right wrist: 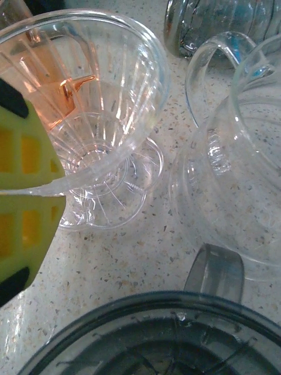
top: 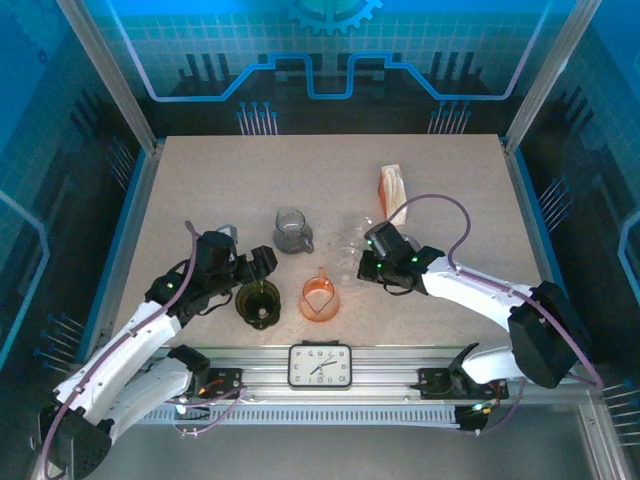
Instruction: Place the coffee filter in the dripper
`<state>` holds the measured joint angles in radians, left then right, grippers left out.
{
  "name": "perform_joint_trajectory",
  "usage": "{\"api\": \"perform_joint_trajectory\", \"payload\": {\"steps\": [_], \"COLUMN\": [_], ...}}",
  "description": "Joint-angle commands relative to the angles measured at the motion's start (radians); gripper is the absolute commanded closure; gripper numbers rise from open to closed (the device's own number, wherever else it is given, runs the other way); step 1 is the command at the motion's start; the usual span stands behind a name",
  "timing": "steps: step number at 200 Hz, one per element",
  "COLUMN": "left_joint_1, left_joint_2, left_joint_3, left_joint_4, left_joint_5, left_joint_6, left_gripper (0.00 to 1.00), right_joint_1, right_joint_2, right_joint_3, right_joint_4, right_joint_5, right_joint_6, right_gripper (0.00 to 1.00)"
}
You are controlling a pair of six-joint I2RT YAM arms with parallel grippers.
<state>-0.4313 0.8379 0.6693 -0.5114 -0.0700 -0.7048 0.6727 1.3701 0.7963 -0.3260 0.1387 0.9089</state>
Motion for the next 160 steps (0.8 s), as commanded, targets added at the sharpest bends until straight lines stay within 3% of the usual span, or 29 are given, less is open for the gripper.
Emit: {"api": "perform_joint_trajectory", "payload": {"steps": [1, 110, 160], "left_joint_1": [0.007, 0.008, 0.009], "left_joint_2": [0.001, 0.008, 0.000], "left_joint_3": [-0.003, 0.023, 0.024], "left_joint_4": [0.010, -0.010, -0.015], "left_joint_5": [0.014, -0.001, 0.003], "left_joint_6": [0.004, 0.007, -0.007], "left_gripper": [0.01, 0.01, 0.01], "right_joint_1": [-0.013, -0.033, -0.035], "right_joint_2": [-0.028, -0.230, -0.265], "right_joint_3": [-0.009, 0.120, 0.208], "right_joint_4": [-0.027, -0.184, -0.270], "right_joint_5": [0.007, -0.019, -0.214], "right_joint_6": [-0.004, -0.089, -0.122], "right_gripper": [0.97, 1.00, 1.00]}}
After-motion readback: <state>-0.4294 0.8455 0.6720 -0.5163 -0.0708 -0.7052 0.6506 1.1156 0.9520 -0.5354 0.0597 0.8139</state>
